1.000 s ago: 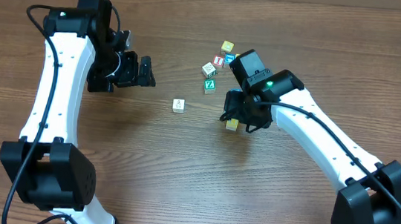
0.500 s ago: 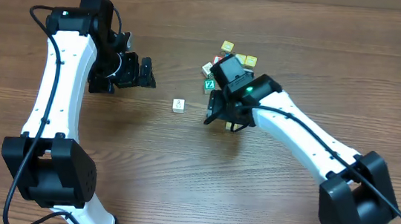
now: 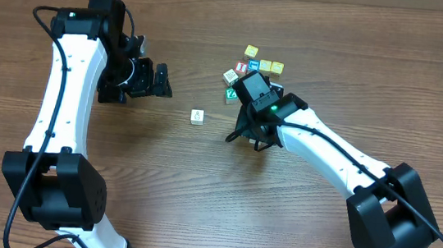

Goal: Flip 5 blocks
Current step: 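Lower the right gripper and grasp the yellow letter block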

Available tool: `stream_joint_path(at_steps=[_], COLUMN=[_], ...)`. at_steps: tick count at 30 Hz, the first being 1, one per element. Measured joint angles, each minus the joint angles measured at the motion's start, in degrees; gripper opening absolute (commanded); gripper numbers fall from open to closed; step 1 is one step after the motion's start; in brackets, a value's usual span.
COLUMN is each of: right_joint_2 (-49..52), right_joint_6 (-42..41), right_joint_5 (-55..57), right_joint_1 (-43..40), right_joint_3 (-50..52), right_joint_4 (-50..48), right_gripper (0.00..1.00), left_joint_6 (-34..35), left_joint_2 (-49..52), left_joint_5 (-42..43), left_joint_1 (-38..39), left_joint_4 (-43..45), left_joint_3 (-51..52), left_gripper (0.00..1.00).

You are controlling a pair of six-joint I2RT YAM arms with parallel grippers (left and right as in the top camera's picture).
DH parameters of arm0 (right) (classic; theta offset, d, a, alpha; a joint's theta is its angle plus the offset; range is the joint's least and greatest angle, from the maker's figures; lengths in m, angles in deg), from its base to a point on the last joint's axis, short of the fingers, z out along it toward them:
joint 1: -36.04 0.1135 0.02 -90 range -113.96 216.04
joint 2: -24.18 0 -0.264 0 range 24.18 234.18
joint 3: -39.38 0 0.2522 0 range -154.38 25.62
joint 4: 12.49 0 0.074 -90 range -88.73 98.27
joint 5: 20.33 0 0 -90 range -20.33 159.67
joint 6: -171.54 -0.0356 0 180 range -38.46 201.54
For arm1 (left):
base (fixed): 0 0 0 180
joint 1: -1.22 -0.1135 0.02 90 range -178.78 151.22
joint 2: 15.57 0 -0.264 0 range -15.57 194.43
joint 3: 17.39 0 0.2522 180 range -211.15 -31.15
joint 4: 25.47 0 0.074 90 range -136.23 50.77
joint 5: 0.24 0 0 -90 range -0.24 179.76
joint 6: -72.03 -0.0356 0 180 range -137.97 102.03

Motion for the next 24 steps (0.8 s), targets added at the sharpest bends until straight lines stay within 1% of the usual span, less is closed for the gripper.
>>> stream_joint_path(at_steps=[4, 14, 18, 20, 24], right_joint_2=[0.2, 4.6, 5.1, 5.1, 5.1], right_joint_6=[-0.6, -1.1, -1.3, -1.3, -1.3], right_joint_5=[1.8, 3.7, 3.8, 3.8, 3.9], right_joint_1=[0.0, 0.0, 0.0, 0.0, 0.0], right_joint_3=[1.4, 1.6, 1.6, 1.6, 1.6], right_joint_4=[-0.2, -3.0, -2.6, -2.4, -0.7], right_gripper=[0.56, 0.55, 0.44, 0.41, 0.39], left_joint_6=[0.0, 0.0, 0.0, 0.0, 0.0], left_joint_2=[0.0, 0.0, 0.0, 0.0, 0.0], left_joint_5=[0.0, 0.0, 0.0, 0.0, 0.0], left_joint_1=[0.0, 0.0, 0.0, 0.0, 0.0], left_joint_4=[0.0, 0.0, 0.0, 0.0, 0.0], left_joint_3=[0.0, 0.0, 0.0, 0.0, 0.0], left_gripper=[1.0, 1.0, 1.0, 1.0, 1.0])
